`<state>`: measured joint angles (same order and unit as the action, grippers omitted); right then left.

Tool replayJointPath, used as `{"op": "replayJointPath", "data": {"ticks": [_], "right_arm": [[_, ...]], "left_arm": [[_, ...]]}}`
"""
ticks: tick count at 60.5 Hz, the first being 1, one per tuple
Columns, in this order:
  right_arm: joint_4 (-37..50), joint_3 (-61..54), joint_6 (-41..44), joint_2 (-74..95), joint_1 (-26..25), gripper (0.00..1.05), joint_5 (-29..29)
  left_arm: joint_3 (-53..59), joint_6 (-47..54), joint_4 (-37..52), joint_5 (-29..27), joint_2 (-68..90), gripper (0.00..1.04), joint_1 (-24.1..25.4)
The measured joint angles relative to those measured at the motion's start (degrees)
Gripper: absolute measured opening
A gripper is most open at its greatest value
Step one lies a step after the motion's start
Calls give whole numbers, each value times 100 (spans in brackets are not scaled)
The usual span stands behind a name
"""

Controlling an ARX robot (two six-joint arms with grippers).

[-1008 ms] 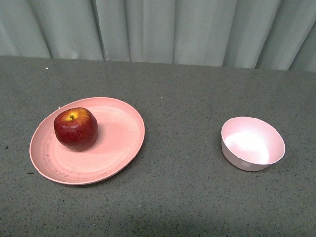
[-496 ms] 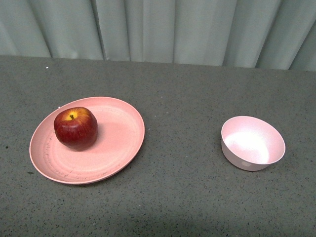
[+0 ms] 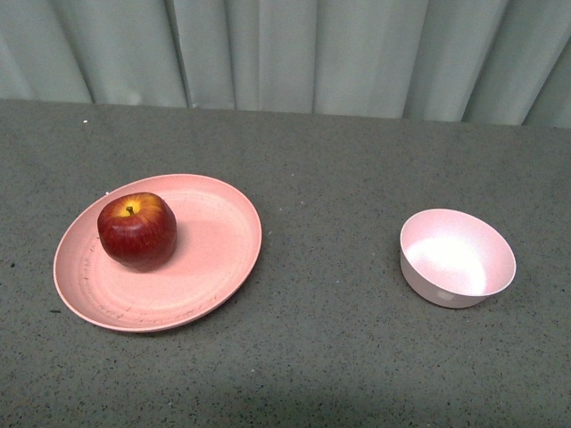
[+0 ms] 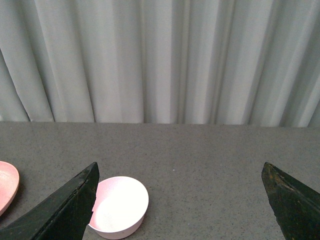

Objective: Move apple from plate to bowl

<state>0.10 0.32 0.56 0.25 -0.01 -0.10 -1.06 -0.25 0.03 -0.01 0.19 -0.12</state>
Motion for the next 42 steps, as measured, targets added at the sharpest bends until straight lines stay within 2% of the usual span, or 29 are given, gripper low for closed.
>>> {"op": "replayJointPath", "data": {"ticks": [40, 42], "right_arm": [[0, 0, 0, 0, 0, 95, 0], [-197, 57, 111, 92, 116, 95, 461]], "left_arm": [[0, 0, 0, 0, 0, 98, 0], [0, 0, 0, 0, 0, 98, 0]]}}
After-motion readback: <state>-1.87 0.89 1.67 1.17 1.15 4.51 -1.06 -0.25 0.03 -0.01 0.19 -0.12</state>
